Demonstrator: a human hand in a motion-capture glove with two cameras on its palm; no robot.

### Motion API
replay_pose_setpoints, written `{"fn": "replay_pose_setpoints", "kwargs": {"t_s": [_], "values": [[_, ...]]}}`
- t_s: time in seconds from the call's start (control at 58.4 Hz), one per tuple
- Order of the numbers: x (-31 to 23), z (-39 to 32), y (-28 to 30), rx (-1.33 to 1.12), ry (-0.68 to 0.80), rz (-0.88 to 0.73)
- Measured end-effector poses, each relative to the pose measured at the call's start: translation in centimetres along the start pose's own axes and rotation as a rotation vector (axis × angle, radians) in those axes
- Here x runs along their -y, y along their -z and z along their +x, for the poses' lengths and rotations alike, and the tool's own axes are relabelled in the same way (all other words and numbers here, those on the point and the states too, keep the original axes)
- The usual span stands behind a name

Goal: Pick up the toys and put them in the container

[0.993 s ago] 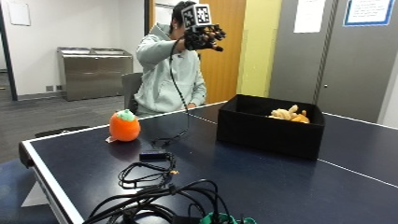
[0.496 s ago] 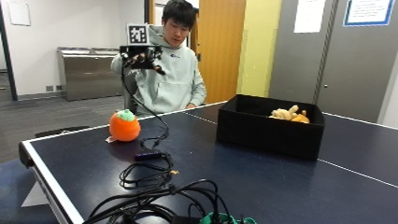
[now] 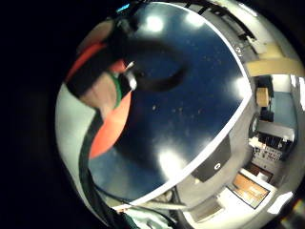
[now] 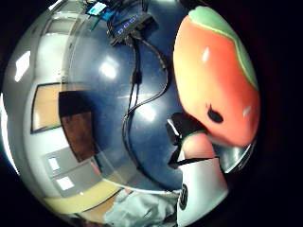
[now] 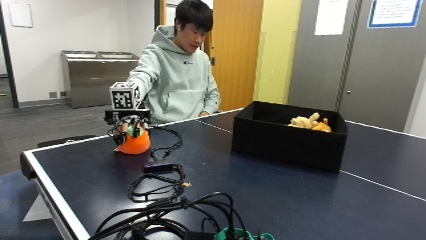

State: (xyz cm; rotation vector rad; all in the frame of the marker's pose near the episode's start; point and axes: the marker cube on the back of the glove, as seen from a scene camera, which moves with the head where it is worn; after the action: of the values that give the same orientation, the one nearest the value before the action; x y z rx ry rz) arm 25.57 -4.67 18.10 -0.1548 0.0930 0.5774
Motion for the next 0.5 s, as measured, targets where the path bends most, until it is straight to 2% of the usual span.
{"fn": "replay_pose_setpoints", "kwargs": {"t_s": [0.103,0.188,0.325,0.411,0.496], "values": [[1.4,-0.5,0.2,-0.022,0.152,0.144],[0.1,-2.2,1.5,-0.039,0.075,-0.028],[-1.9,-6.6,4.7,-0.062,0.229,-0.288],[-3.9,-10.4,7.0,-0.07,0.368,-0.331],[-7.2,-15.6,9.7,-0.076,0.487,-0.275]]}}
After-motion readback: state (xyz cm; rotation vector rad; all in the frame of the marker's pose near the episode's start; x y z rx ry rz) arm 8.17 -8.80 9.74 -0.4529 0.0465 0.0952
